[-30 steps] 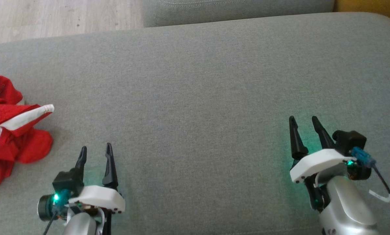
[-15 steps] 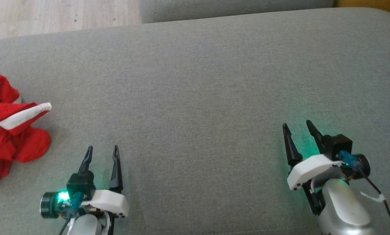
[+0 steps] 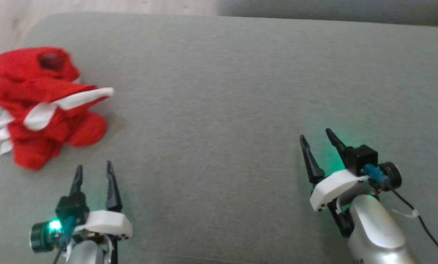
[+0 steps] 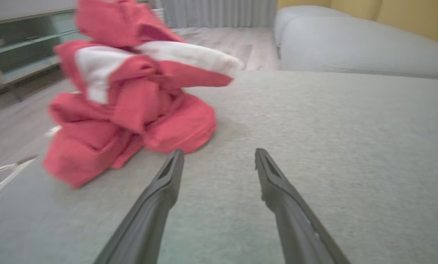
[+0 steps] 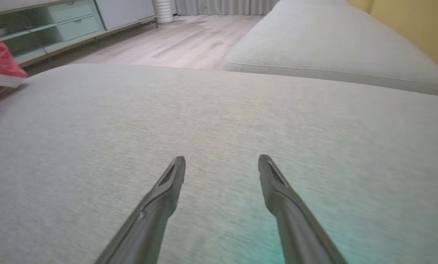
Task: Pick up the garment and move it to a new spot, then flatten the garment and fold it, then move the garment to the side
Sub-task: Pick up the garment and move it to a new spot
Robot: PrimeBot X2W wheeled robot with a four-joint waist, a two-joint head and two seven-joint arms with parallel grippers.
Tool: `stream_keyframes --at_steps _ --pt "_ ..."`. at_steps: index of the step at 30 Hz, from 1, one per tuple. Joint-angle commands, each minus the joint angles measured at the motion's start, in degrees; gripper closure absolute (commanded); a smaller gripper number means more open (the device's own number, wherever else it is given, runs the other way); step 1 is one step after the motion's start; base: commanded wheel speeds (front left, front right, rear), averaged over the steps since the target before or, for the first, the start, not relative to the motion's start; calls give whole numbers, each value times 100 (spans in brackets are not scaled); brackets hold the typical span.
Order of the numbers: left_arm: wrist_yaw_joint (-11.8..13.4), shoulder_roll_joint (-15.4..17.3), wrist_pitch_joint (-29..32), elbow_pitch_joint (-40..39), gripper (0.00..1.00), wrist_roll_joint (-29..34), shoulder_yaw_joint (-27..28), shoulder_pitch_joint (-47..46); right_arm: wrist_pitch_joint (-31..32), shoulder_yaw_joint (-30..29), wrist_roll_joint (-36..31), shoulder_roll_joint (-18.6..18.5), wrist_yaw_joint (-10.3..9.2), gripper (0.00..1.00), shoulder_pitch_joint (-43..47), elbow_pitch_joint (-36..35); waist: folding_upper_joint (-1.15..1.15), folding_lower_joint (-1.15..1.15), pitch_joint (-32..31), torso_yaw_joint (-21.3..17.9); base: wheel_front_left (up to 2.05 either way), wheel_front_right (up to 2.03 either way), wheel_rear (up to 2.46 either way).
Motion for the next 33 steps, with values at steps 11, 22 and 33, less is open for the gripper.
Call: stream_keyframes --at_steps 11,22,33 --pt "80 49 -56 -290 0 -33 814 162 -63 711 297 -2 -4 0 -196 -76 0 0 152 1160 0 0 0" --pt "-193 749 -56 -585 0 253 1199 -1078 -63 697 75 -2 -4 0 -395 -159 0 0 762 866 0 0 0" --pt "-726 1540 18 561 0 248 990 -2972 -63 682 -80 -49 -4 0 -621 -341 0 0 1340 419 0 0 0"
